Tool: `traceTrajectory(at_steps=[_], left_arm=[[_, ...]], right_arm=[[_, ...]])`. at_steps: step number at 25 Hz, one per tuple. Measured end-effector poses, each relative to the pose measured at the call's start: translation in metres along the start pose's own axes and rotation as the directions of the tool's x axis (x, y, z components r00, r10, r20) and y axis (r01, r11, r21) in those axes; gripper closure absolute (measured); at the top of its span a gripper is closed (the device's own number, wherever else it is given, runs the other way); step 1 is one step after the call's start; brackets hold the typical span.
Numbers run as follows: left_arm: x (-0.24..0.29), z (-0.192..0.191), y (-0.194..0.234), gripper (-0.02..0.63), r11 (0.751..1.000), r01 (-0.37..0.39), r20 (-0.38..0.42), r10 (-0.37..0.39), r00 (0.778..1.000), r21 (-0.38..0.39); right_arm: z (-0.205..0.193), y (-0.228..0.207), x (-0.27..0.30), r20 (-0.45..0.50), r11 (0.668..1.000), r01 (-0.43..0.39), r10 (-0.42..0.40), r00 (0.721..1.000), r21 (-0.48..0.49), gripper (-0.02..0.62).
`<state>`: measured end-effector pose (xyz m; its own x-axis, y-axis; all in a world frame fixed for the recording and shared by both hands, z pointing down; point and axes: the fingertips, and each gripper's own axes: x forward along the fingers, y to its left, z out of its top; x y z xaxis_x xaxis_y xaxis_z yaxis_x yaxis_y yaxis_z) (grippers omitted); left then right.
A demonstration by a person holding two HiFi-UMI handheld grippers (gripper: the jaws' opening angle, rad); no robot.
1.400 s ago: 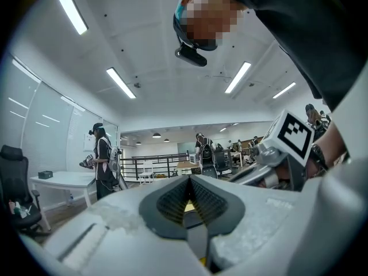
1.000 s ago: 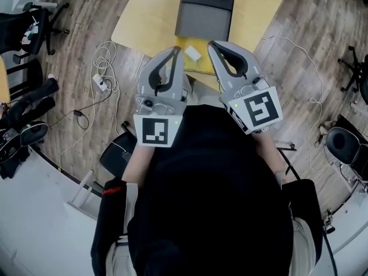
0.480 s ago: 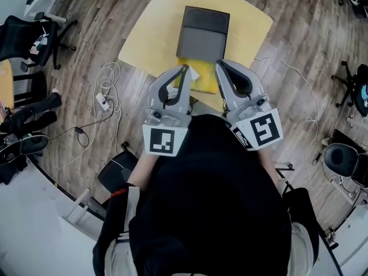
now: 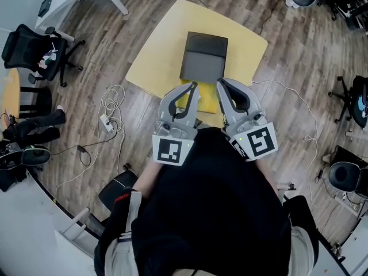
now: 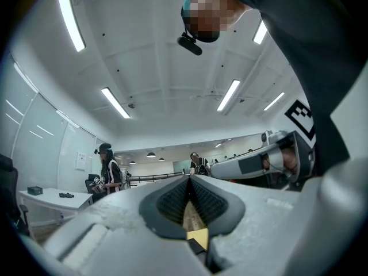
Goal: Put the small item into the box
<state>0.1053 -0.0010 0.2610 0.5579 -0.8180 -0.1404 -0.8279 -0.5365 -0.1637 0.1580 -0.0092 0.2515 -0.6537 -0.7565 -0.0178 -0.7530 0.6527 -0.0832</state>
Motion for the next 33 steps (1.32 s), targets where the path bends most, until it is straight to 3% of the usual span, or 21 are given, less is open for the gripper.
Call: traceTrajectory(at_steps=[10, 33], left_arm=[[0.002, 0.002, -0.004, 0.604, 1.000, 0.020, -0.003, -0.020, 1.000, 0.019], [0.002, -0.004, -0.005, 0.604, 0.999, 0.031, -0.027, -0.029, 0.999, 0.041]], right_arm=[[-0.002, -0.009, -0.002, -0.015, 0.999, 0.025, -0.025, 1.000, 0.024, 0.595], [-0.012, 0.001, 0.005, -0.035, 0.999, -0.022, 0.023, 0.999, 0.033, 0.594]])
